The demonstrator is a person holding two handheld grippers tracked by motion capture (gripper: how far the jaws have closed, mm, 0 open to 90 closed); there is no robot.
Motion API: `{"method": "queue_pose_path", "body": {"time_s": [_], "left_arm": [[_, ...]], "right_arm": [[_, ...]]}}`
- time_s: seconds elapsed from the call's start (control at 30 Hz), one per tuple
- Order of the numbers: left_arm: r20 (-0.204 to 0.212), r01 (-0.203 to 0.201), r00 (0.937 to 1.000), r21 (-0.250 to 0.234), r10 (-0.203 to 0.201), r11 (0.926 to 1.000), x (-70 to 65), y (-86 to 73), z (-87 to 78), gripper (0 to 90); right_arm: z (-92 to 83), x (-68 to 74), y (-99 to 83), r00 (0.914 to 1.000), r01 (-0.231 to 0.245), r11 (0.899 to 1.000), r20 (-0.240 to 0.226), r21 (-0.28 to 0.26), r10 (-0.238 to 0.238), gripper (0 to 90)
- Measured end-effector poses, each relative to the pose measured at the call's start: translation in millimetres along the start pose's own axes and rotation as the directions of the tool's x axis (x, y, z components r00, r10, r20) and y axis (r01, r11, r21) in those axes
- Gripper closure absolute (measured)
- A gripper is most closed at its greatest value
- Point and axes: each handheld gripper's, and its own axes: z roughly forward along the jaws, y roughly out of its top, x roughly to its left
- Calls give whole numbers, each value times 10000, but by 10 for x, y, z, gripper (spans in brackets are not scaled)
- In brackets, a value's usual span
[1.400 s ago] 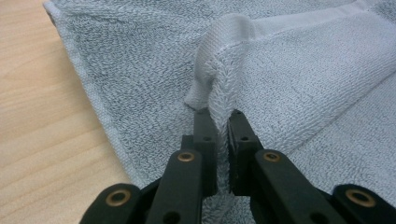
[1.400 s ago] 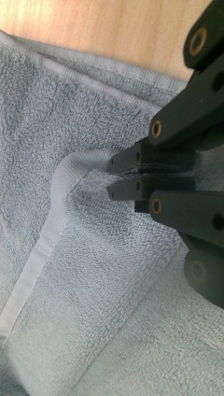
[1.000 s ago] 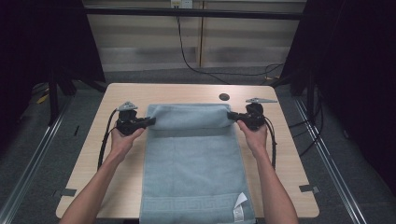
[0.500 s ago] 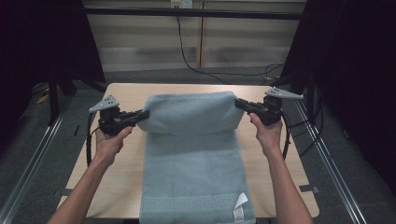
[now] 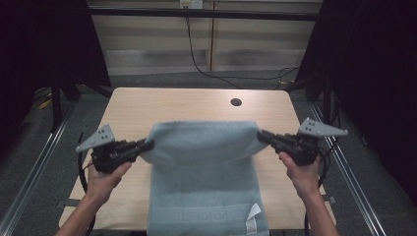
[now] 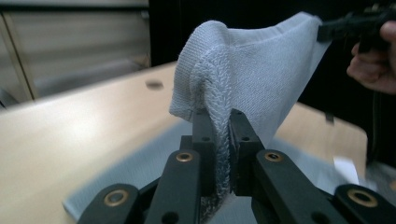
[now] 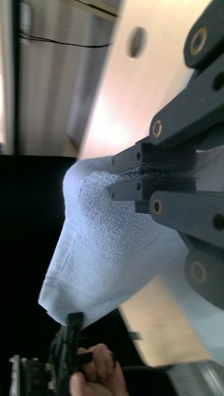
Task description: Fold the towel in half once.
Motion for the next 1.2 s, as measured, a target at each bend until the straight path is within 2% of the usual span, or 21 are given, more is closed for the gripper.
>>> {"method": "queue_pose_path", "body": {"time_s": [0.13,0.3,0.37,0.53,0.57,0.6,0.63,0.67,0.7,0.73,0.8,0.83,0.87,0.9,0.93,0.97,1.0,1.03,1.07,1.17,1.2], "left_arm": [[404,281,9987,691,-309,9972,-42,-373,97,836],[648,705,9946,1555,-814,9853,-74,-709,156,818],[812,517,9945,1725,-665,9836,-137,-803,128,812],[1362,479,9874,2245,-800,9733,-315,-1012,-14,788],[1341,402,9882,2382,-738,9704,-362,-1040,-49,775],[1259,621,9874,2489,-959,9665,-434,-1050,-96,760],[1470,667,9836,2415,-1045,9681,-497,-1048,-139,733],[1761,350,9815,2233,-756,9741,-608,-1037,-204,697],[1842,-29,9822,2180,-382,9760,-660,-1031,-238,662],[1816,-4,9826,2125,-391,9772,-669,-1033,-256,651],[1827,458,9795,2053,-842,9776,-595,-1022,-227,627],[1731,324,9824,2113,-700,9769,-549,-1000,-203,621],[1679,441,9827,1947,-776,9799,-513,-974,-173,612],[1739,352,9824,1905,-690,9811,-448,-937,-143,610],[1627,399,9842,1844,-705,9820,-403,-907,-117,601],[1410,628,9862,1687,-872,9837,-313,-857,-73,594],[1458,752,9842,1666,-1000,9831,-250,-828,-39,589],[1371,767,9855,1681,-1003,9828,-172,-796,9,591],[1042,723,9904,1679,-906,9832,-102,-773,61,595],[556,1130,9904,2054,-1269,9721,139,-768,275,603],[504,1208,9894,2331,-1360,9649,208,-780,348,600]], "right_arm": [[-52,135,-419,10000,32,9960,65,894,-38,867],[-112,205,-857,9975,-636,9852,-199,1589,676,858],[-137,231,-1017,9951,-799,9770,-416,1976,898,848],[-309,381,-1170,9918,-800,9691,-785,2333,1008,796],[-350,419,-1195,9896,-824,9654,-941,2473,1085,782],[-391,457,-1222,9895,-752,9632,-1002,2579,1041,780],[-437,491,-1249,9884,-692,9618,-1127,2648,1021,774],[-470,511,-1269,9860,-735,9616,-1254,2644,1098,754],[-528,541,-1294,9837,-848,9608,-1315,2638,1230,729],[-560,551,-1307,9821,-946,9626,-1341,2539,1319,727],[-562,536,-1303,9816,-1015,9645,-1333,2438,1370,713],[-521,506,-1284,9823,-1057,9636,-1246,2455,1395,696],[-470,482,-1261,9831,-1032,9650,-1224,2412,1358,684],[-407,458,-1236,9841,-1017,9661,-1182,2373,1326,675],[-334,431,-1207,9842,-977,9653,-1204,2420,1298,674],[-272,406,-1185,9835,-930,9637,-1275,2502,1280,673],[-160,354,-1153,9859,-777,9617,-1232,2628,1133,674],[-92,319,-1139,9866,-702,9594,-1230,2732,1072,683],[6,268,-1124,9842,-708,9549,-1354,2882,1139,687],[317,132,-1092,9862,-507,9397,-1316,3382,1005,689],[402,92,-1089,9886,-438,9385,-1207,3424,902,687]]}}
